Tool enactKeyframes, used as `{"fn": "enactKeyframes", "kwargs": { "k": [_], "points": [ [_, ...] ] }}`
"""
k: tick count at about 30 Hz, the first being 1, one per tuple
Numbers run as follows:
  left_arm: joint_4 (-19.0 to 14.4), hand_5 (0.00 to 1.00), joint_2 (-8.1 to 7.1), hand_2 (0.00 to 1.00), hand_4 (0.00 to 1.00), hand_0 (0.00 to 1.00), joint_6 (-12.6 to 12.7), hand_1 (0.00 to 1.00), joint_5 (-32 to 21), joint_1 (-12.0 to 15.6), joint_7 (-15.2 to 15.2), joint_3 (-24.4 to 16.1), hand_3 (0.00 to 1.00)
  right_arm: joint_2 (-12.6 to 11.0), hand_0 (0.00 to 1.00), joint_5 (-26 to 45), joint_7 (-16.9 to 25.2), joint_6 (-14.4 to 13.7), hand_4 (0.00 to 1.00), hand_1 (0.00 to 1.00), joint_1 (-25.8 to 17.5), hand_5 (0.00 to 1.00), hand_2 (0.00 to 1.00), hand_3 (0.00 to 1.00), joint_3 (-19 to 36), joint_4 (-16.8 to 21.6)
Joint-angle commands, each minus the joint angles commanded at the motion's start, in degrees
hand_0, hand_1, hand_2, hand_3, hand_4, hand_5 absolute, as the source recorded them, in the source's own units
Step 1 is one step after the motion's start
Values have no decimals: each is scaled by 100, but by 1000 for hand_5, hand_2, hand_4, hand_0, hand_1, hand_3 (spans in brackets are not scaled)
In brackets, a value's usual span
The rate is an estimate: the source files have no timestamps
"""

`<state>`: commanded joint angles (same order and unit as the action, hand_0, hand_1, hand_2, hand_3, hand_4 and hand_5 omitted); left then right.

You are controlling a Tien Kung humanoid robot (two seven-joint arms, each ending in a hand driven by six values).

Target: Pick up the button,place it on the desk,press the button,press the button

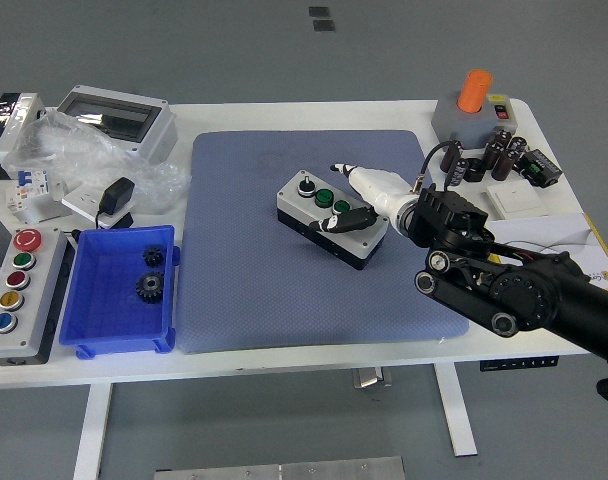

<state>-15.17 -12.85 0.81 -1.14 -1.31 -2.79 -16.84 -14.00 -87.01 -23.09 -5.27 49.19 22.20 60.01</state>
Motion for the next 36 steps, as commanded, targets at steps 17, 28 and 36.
{"fn": "enactKeyframes", "kwargs": {
  "k": [17, 28, 36],
  "points": [
    [-3, 229, -4, 612, 661, 646, -9, 654, 34, -29, -11, -5, 589, 171, 700, -449, -493, -238, 998, 768, 94, 639, 838, 998, -506, 89],
    [-4, 227, -5, 612, 662, 646, -8, 654, 64, -27, -15, -27, 590, 232, 317, -597, -796, -329, 998, 514, 100, 440, 596, 875, -646, 108],
    [-6, 224, -13, 612, 660, 646, -8, 654, 51, -40, -41, -4, 590, 268, 272, -975, -1013, -445, 990, 480, 118, 417, 567, 848, -791, 121]
  ]
}}
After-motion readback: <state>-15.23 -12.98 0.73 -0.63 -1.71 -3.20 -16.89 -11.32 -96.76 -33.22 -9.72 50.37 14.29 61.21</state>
